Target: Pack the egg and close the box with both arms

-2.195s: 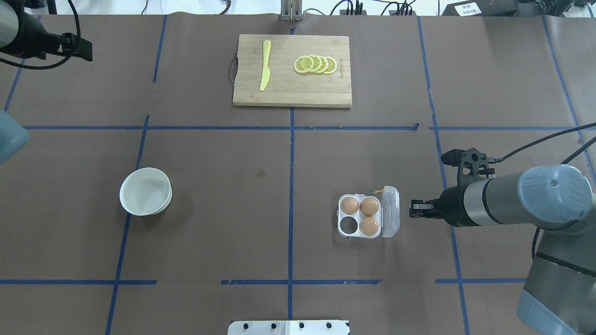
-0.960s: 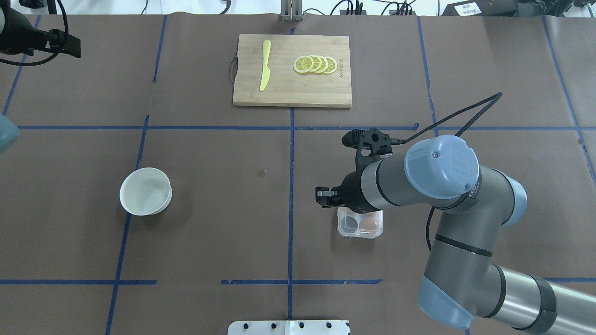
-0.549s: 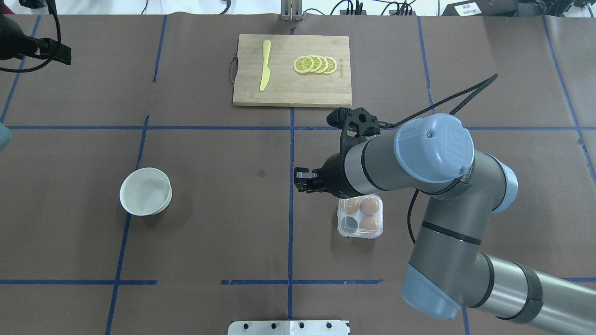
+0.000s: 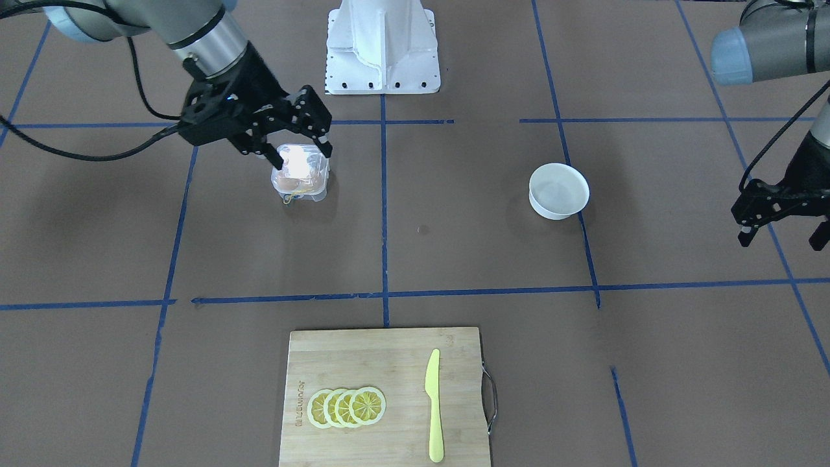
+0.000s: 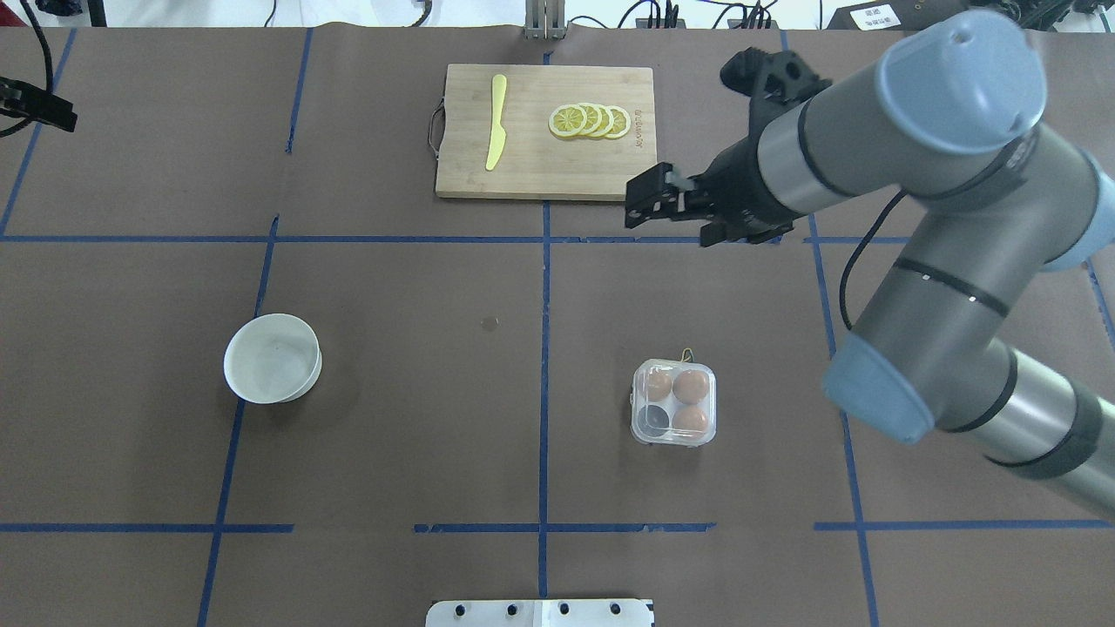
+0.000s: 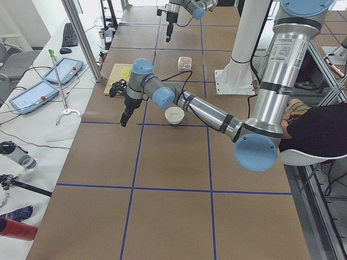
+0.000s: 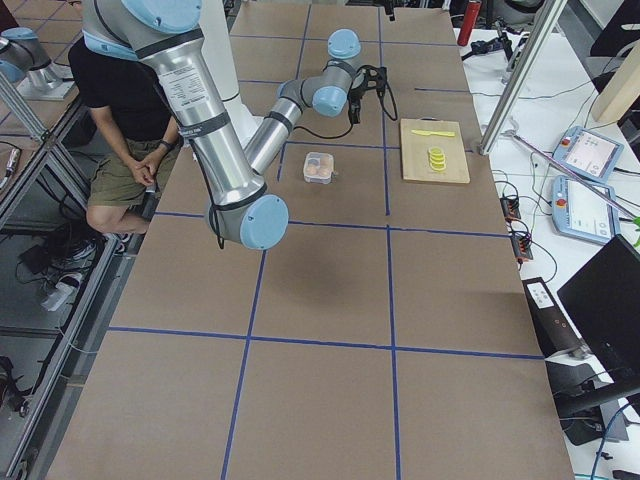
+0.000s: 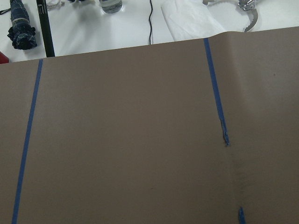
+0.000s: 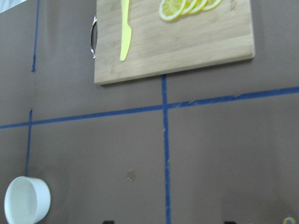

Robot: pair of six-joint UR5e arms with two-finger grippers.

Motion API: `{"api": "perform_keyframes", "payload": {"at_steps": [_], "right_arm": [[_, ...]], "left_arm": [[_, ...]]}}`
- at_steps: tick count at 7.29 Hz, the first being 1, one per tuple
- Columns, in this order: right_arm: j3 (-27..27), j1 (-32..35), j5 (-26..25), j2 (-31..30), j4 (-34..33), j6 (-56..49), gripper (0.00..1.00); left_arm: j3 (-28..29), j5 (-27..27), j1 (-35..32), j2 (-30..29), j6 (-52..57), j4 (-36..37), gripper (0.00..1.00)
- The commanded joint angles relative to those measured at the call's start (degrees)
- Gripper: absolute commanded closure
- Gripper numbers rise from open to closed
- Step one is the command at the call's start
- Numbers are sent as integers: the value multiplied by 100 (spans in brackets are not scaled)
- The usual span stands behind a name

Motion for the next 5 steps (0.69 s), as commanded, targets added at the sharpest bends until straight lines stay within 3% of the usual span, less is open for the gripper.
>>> {"api": "perform_keyframes", "payload": {"at_steps": [1,3,5], "right_arm": [[-6,1179,768,-615,-791,-2006,0],[-120,2215,945,-1835,-926,-4551,0],[-758,3323,1111,-2341,-1233,-6770,0]], "left_arm": [[378,-358,-730,18,1208,35,0],[932,-368,-1206,18,2238,61,0],[1179,-385,-1478,298,2959,35,0]]}}
